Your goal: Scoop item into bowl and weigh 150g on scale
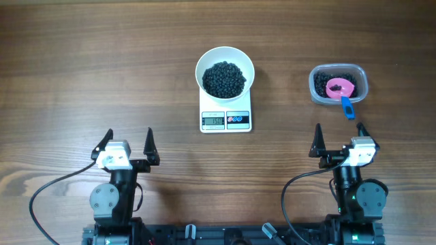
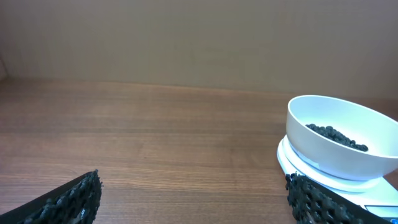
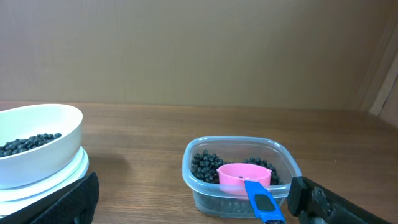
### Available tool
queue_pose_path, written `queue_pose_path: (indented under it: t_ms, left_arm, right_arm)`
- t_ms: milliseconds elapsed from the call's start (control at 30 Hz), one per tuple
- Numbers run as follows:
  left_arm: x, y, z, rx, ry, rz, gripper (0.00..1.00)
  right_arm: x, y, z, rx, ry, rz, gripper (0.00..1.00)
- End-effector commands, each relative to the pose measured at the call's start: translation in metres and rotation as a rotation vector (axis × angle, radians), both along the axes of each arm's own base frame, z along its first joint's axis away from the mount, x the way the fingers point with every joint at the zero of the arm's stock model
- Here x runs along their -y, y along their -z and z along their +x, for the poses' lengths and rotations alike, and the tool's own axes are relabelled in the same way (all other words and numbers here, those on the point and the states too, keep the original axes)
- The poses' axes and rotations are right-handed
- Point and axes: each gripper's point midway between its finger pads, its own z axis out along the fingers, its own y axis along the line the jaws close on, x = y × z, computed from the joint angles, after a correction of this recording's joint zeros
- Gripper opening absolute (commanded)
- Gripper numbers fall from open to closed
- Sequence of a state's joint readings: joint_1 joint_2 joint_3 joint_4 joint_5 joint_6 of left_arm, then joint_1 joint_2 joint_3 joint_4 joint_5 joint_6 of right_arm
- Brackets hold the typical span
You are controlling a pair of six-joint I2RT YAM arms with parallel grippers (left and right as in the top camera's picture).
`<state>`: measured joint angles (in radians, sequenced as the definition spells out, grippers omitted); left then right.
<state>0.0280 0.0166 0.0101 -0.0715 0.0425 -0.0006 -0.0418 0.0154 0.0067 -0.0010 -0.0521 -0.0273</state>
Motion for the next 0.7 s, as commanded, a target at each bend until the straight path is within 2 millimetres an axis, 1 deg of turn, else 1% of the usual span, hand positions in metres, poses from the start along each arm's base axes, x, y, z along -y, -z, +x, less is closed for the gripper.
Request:
queue_pose_path:
  t_ms: [0, 567, 667]
  left_arm:
    - [-0.0023, 0.0010, -0.0005, 0.002, -0.014, 0.022, 1.00]
    - [-0.0022, 0.0009, -0.0005, 0.002, -0.013, 0.026, 1.00]
    - [-0.0021, 0.0009, -0.0005, 0.002, -0.010, 0.058, 1.00]
  right_arm:
    - [-0.0028, -0.0022, -0.0007, 0.011, -0.014, 0.011, 1.00]
    - [-0.0028, -0.0022, -0.0007, 0.011, -0.014, 0.011, 1.00]
    - [-0.0028, -0.0021, -0.0007, 0.011, -0.014, 0.011, 1.00]
